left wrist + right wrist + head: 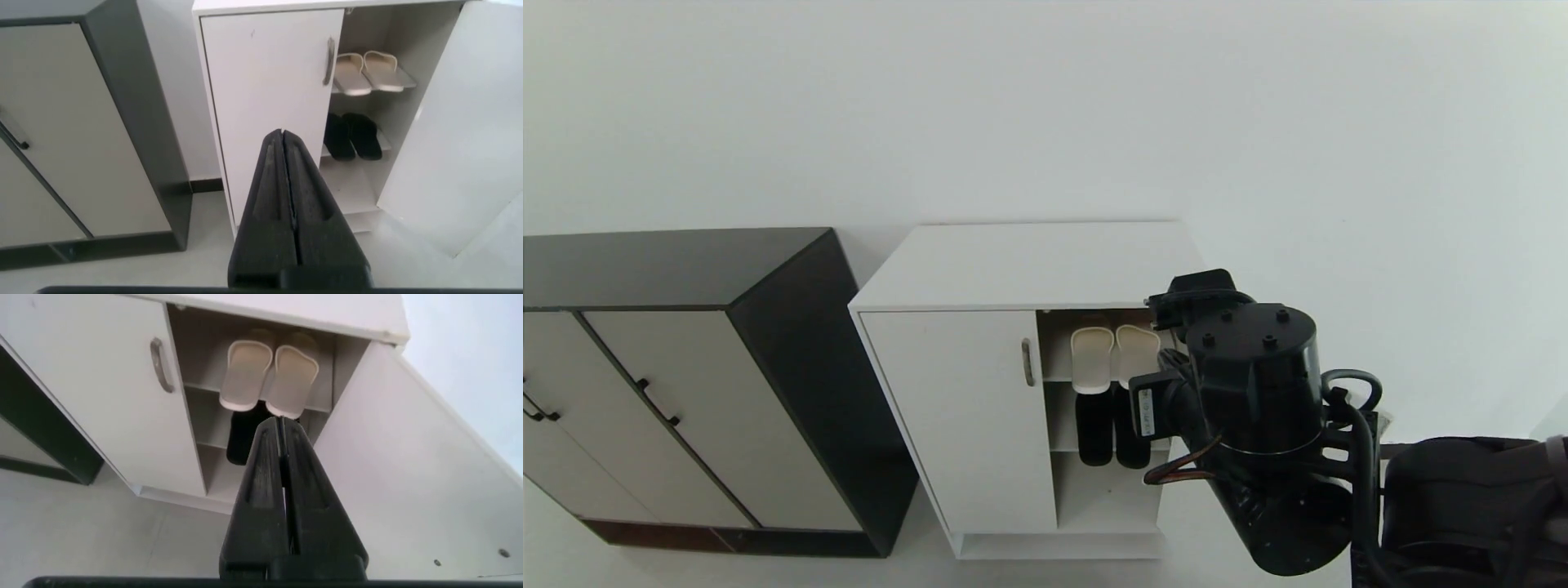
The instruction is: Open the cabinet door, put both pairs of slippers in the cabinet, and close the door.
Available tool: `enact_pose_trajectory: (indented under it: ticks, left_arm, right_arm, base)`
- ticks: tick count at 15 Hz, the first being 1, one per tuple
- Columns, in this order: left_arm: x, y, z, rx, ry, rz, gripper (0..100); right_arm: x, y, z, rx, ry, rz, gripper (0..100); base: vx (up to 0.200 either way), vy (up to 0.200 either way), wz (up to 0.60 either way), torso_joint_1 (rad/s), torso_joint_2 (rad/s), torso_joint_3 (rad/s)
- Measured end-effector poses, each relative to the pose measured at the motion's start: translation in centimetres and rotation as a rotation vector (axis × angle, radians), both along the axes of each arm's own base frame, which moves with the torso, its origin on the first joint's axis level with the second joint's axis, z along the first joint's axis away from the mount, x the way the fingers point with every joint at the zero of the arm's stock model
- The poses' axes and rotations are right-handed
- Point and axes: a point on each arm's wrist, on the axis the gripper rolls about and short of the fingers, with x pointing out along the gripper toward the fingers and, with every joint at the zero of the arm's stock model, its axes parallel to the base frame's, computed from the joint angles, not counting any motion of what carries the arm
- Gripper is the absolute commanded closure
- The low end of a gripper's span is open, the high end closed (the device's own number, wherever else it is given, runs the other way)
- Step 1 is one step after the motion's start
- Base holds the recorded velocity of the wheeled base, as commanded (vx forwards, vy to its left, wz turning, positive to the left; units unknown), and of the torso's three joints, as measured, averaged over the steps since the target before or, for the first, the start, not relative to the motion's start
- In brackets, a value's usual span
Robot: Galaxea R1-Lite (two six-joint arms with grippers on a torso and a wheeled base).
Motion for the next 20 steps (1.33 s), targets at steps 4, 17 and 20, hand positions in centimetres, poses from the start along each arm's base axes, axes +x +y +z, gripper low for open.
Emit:
enact_pose_trajectory:
  ticks: [4,17,20]
  left_arm:
    - [0.0,0.0,0.0,0.000,0.000,0.000,100]
    - [0.0,0.0,0.0,0.000,0.000,-0.001,100]
    - [0.0,0.0,0.0,0.001,0.000,-0.002,100]
  right_arm:
    - [0.0,0.0,0.0,0.000,0.001,0.002,100]
    - [2.2,-1.1,-0.8,-0.027,0.015,-0.067,100]
    - [5.0,-2.8,-0.1,0.016,0.034,-0.015,100]
  base:
    - [0.000,0.000,0.00,0.133,-0.30,-0.162]
    - [0.000,0.000,-0.32,0.002,0.00,0.001]
    - [0.000,0.000,0.00,0.000,0.00,0.000]
